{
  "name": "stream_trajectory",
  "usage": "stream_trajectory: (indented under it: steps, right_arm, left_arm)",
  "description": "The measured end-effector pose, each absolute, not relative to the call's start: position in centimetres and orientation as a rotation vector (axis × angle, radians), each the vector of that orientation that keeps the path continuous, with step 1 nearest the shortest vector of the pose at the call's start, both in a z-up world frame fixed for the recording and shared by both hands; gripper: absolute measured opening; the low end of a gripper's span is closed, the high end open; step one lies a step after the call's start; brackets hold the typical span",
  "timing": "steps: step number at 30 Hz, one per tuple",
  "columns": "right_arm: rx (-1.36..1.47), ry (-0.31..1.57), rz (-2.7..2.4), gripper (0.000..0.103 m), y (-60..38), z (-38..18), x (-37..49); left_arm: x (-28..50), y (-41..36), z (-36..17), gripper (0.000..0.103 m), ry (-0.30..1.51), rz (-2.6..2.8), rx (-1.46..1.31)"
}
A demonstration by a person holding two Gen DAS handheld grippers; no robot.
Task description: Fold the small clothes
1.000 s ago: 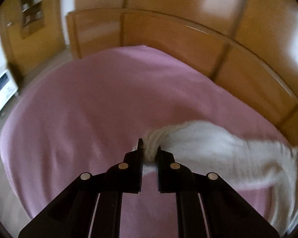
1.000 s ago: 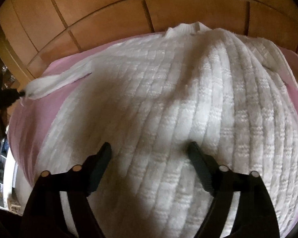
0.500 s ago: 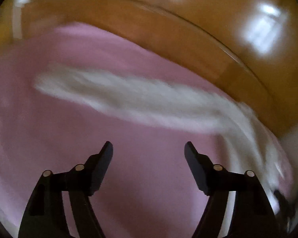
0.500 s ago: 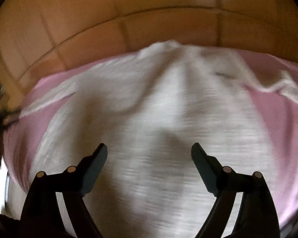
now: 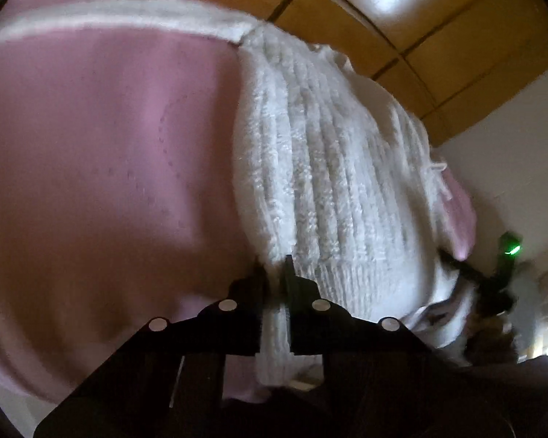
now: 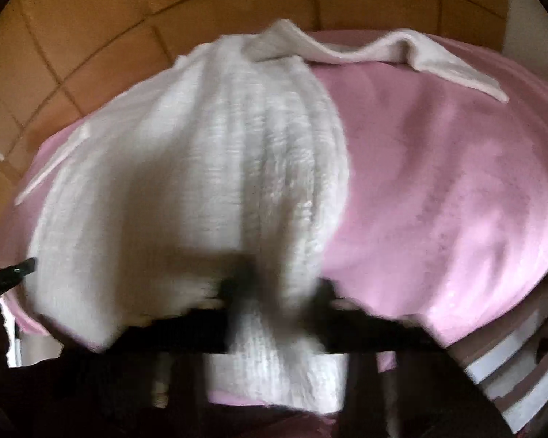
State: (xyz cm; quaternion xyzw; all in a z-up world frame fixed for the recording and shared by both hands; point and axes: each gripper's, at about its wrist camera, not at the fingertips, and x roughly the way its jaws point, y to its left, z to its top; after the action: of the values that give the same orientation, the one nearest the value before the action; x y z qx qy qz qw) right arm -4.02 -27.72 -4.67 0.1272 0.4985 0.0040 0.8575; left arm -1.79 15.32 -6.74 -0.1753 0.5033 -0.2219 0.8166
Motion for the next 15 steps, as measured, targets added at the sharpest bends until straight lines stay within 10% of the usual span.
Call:
stream_trajectory:
  steps: [10,15]
  right_arm:
    - [0.27,1.055,0.047,0.02,-29.2,-4.2,-5.7]
    - [0.311,0.926,-0.084,0.054,-32.8,-2.3,-5.2]
  left_arm:
    - [-2.0,16.0,-6.9,0.006,1.109,-0.338,-0.331]
    - [0.1,14.7,-4.4,0.043,1.009,-0.264,-0.262]
